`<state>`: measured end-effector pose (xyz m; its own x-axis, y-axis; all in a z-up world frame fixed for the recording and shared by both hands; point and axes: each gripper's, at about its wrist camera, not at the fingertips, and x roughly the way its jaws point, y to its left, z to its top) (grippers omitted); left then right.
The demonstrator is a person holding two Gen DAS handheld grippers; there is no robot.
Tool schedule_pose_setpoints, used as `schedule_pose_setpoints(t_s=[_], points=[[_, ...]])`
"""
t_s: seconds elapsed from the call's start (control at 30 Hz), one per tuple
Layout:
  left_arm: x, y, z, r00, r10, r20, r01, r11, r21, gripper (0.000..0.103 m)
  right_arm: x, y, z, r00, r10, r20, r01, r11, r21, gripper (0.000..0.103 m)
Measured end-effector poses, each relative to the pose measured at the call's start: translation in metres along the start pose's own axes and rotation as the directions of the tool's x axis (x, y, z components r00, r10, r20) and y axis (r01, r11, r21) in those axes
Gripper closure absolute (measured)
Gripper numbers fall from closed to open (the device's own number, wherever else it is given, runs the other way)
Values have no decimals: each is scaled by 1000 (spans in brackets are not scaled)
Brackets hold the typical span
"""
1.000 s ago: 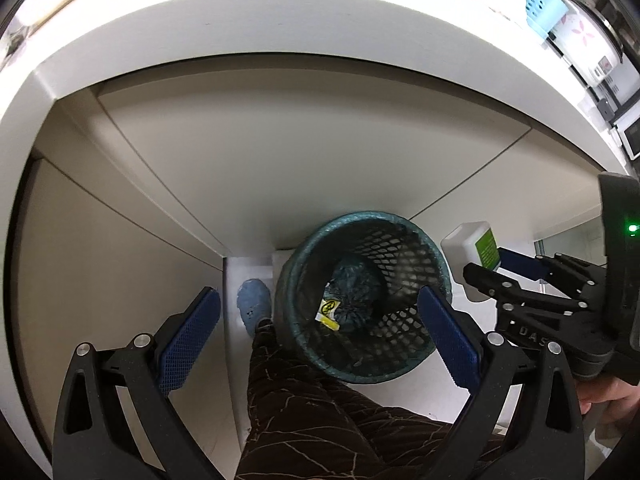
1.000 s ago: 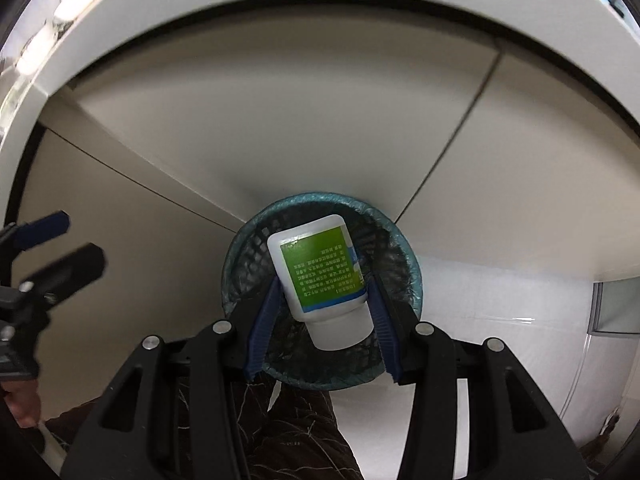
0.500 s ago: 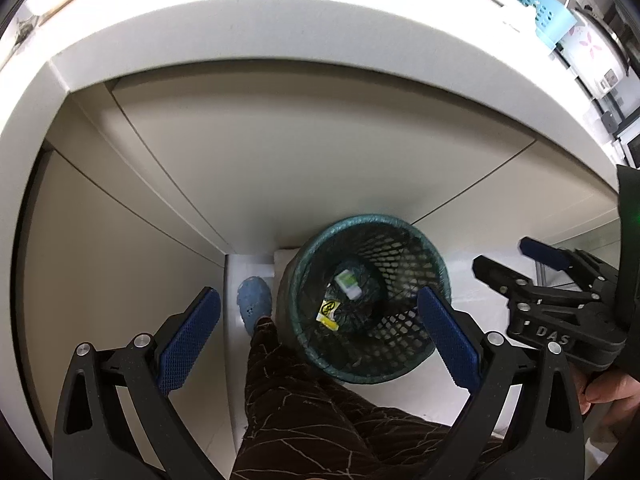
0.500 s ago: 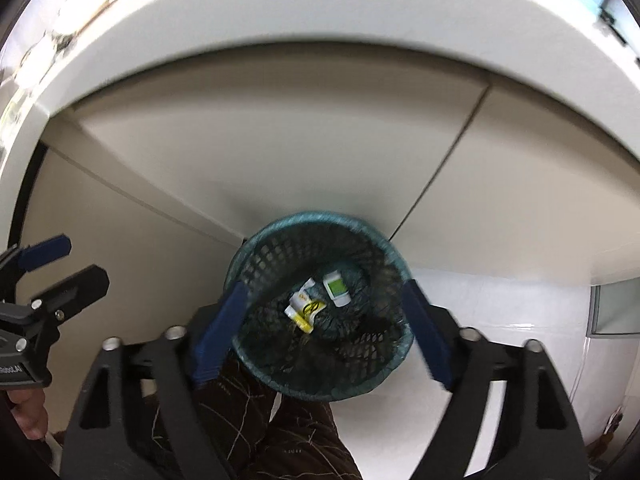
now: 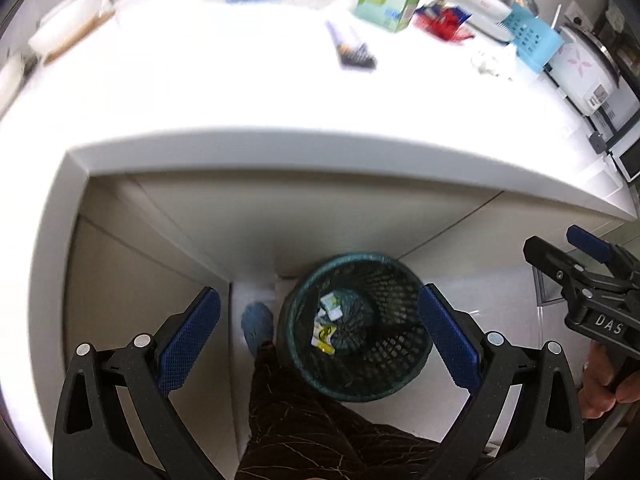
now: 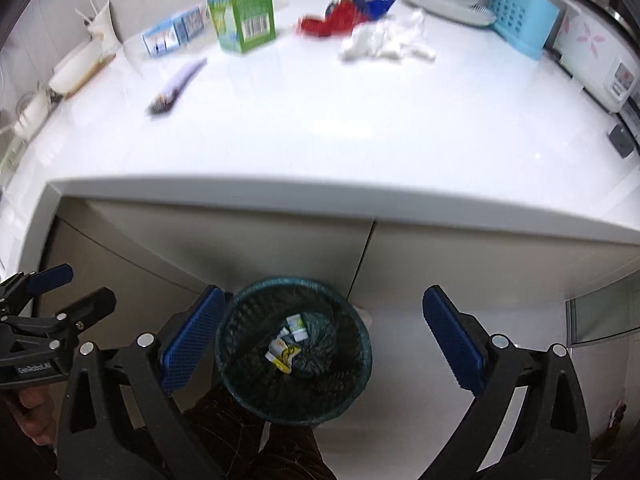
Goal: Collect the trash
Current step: 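Raise both open grippers from the wastebasket back over the counter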
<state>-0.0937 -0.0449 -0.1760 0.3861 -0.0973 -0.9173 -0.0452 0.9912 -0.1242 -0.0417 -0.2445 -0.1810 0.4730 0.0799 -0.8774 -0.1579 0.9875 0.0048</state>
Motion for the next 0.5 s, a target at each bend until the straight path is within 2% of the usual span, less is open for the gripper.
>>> schedule_pose_setpoints(t_s=[0.3,0.5], points=[[-32,-18,37,999,-25,31,25,1000,-6,7,-46,-12,35,996,-14,88,13,1000,15,8],[-46,-27,64,999,-29,43,29,999,-13,7,-63,-24,57,992,-20,128,17,999,28,8]])
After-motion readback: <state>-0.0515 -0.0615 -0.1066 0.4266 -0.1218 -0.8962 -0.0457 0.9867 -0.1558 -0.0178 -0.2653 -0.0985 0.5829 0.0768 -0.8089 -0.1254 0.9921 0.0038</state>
